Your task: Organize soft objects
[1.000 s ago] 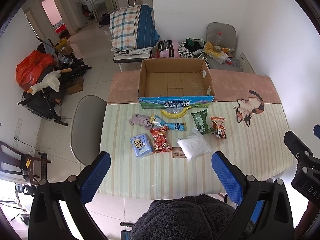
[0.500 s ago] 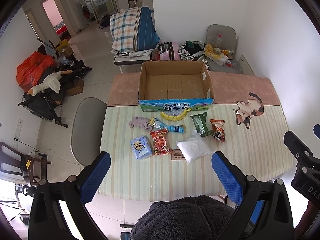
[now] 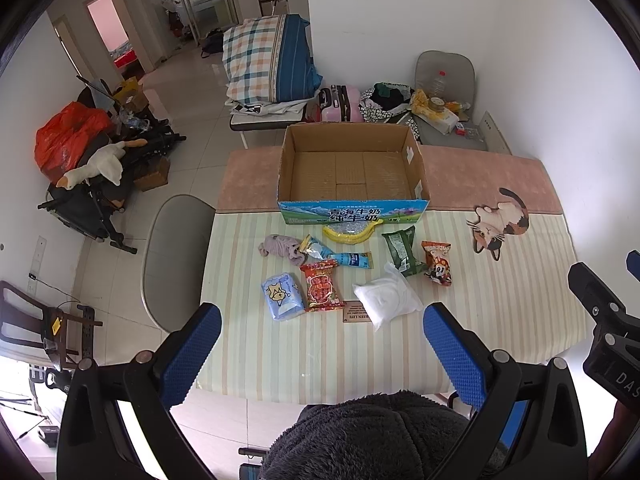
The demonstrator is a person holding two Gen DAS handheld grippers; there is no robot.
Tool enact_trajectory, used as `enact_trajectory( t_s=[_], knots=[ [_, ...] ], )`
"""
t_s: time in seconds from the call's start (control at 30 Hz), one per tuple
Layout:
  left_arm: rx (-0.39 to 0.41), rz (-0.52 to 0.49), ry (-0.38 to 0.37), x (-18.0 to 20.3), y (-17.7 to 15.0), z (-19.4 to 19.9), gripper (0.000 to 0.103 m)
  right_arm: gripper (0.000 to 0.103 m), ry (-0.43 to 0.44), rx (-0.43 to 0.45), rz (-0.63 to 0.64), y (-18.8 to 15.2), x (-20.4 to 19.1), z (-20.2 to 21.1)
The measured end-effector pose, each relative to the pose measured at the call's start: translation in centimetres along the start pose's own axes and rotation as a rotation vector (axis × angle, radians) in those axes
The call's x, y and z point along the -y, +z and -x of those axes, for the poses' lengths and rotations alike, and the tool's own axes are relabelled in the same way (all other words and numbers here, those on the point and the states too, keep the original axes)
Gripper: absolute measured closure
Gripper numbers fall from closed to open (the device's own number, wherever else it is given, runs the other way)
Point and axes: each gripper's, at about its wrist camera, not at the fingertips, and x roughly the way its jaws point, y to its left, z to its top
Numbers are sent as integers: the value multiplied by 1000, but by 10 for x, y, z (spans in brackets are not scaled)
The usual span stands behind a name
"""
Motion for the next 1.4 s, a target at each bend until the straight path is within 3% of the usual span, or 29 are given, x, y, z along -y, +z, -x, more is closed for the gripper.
enact_trajectory(
  t_s=[0.33, 0.5, 0.7, 0.87, 1.03, 1.13, 1.4],
  knots=[
    [3, 13, 0, -1, 7, -1, 0, 0, 24, 0, -17, -2, -1, -2],
    [5, 59, 41, -12, 26, -31, 0, 0, 50, -42, -40, 4, 7, -29],
    [-116, 156, 74, -52, 43, -116, 0, 0, 110, -218, -56, 7, 5, -131],
    [-235, 150, 132, -67, 36, -200, 0, 0, 174, -400, -30, -8, -23, -236],
    [-379, 148, 153, -77, 13, -272, 0, 0, 247, -558, 84, -42, -71, -337],
    [-439, 162, 166, -86, -3, -296, 0, 0, 241, -643, 191, -62, -103, -389],
    [-549, 213, 160, -111, -30, -343, 0, 0, 250, -753, 342, -91, -162, -449]
  ],
)
